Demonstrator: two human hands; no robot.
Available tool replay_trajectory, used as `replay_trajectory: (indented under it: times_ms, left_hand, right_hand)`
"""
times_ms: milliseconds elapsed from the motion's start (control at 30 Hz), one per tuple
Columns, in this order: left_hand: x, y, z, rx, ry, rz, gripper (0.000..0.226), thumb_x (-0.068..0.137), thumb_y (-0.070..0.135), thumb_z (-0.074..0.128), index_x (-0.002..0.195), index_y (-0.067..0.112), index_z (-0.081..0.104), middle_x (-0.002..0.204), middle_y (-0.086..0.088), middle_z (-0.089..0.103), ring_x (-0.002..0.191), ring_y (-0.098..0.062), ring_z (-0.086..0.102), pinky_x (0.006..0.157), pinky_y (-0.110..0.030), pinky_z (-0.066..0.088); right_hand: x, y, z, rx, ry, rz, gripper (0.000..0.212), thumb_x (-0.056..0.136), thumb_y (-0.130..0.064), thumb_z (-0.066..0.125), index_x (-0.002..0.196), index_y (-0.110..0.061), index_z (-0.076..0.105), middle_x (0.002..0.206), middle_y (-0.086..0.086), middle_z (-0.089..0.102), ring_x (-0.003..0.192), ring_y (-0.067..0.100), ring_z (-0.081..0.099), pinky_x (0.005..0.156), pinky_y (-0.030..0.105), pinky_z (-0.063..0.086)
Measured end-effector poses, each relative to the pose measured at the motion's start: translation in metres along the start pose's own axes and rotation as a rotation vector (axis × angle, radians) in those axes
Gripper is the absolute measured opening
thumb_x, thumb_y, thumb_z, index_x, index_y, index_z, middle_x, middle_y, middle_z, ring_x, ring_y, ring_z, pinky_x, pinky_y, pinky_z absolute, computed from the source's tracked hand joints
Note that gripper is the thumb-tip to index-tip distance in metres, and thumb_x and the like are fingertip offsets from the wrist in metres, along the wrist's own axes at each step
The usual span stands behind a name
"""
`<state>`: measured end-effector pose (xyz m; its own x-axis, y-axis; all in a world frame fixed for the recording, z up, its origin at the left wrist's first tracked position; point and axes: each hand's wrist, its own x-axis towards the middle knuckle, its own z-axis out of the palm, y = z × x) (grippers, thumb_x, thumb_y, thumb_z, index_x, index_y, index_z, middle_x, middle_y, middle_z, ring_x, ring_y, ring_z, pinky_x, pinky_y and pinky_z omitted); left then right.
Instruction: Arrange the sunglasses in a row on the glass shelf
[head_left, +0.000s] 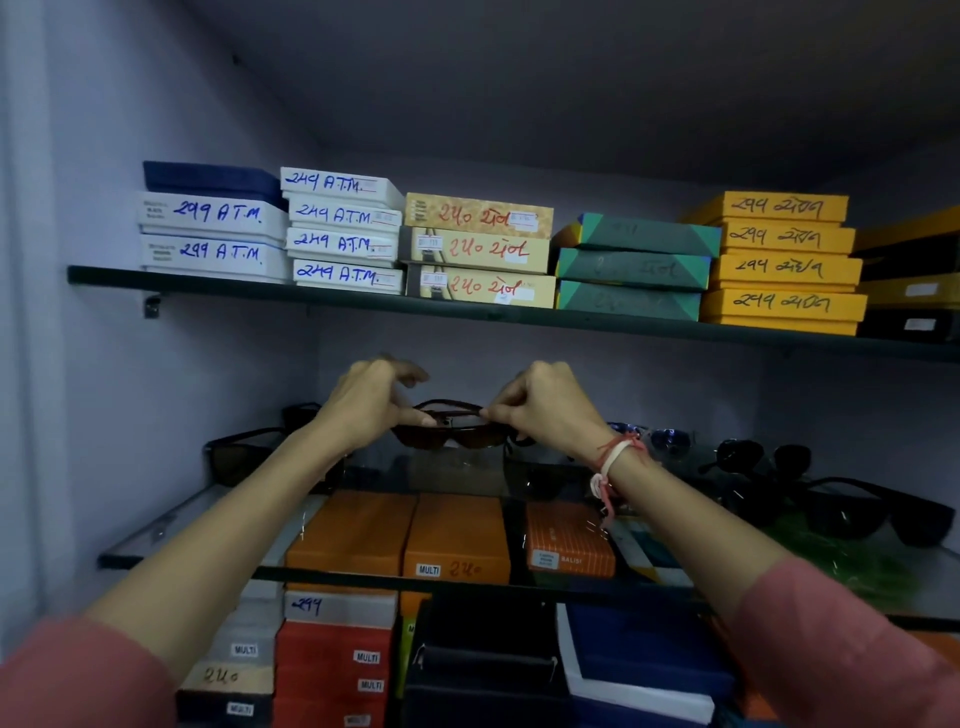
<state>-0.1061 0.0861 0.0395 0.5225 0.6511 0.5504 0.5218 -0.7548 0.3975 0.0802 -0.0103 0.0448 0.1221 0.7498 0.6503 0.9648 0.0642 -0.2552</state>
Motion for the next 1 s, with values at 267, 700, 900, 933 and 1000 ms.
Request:
replay_trajectory:
  times_ms: [267, 700, 900, 933, 1000]
  left_hand:
    - [-0.003, -0.003, -0.014, 0.122, 0.095, -0.23, 0.03, 0.072, 0.041, 0.08, 0.083, 0.013, 0.081, 0.084, -0.009, 0.077, 0.085, -0.025, 0.069, 0.074, -0.037, 0.055]
    - [0.006, -0.032, -0.003, 0.171, -0.11, -0.401, 0.032, 0.068, 0.035, 0.077, 0.086, 0.009, 0.072, 0.111, -0.015, 0.07, 0.097, -0.029, 0.067, 0.074, -0.033, 0.052]
    - [0.011, -0.047, 0.012, 0.207, -0.105, -0.384, 0.041, 0.074, 0.043, 0.074, 0.096, 0.008, 0.071, 0.121, -0.016, 0.065, 0.108, -0.027, 0.061, 0.088, -0.038, 0.051]
    - [0.011, -0.048, 0.014, 0.226, -0.101, -0.381, 0.042, 0.073, 0.045, 0.074, 0.092, 0.008, 0.072, 0.118, -0.016, 0.066, 0.107, -0.028, 0.062, 0.092, -0.041, 0.051]
    - [0.008, -0.048, 0.014, 0.243, -0.08, -0.371, 0.046, 0.072, 0.052, 0.073, 0.087, 0.009, 0.074, 0.114, -0.014, 0.069, 0.108, -0.028, 0.061, 0.095, -0.044, 0.051]
  right_hand:
    - [0.002, -0.01, 0.006, -0.003, 0.181, 0.205, 0.024, 0.077, -0.023, 0.075, 0.1, -0.016, 0.08, 0.098, 0.009, 0.078, 0.094, 0.026, 0.071, 0.086, 0.029, 0.054]
    - [0.005, -0.017, 0.046, -0.106, -0.054, 0.399, 0.025, 0.08, -0.02, 0.071, 0.064, -0.002, 0.065, 0.063, 0.01, 0.057, 0.06, 0.024, 0.055, 0.057, 0.029, 0.046]
    - [0.005, -0.019, 0.055, -0.188, -0.062, 0.405, 0.024, 0.082, -0.017, 0.064, 0.061, -0.007, 0.057, 0.059, 0.008, 0.054, 0.058, 0.024, 0.055, 0.057, 0.031, 0.051]
    - [0.004, -0.019, 0.055, -0.198, -0.07, 0.405, 0.022, 0.082, -0.018, 0.064, 0.064, -0.005, 0.06, 0.064, 0.009, 0.06, 0.06, 0.026, 0.058, 0.061, 0.033, 0.055]
    - [0.001, -0.019, 0.054, -0.186, -0.102, 0.4, 0.022, 0.085, -0.022, 0.063, 0.078, -0.003, 0.072, 0.077, 0.009, 0.071, 0.069, 0.026, 0.067, 0.069, 0.036, 0.06]
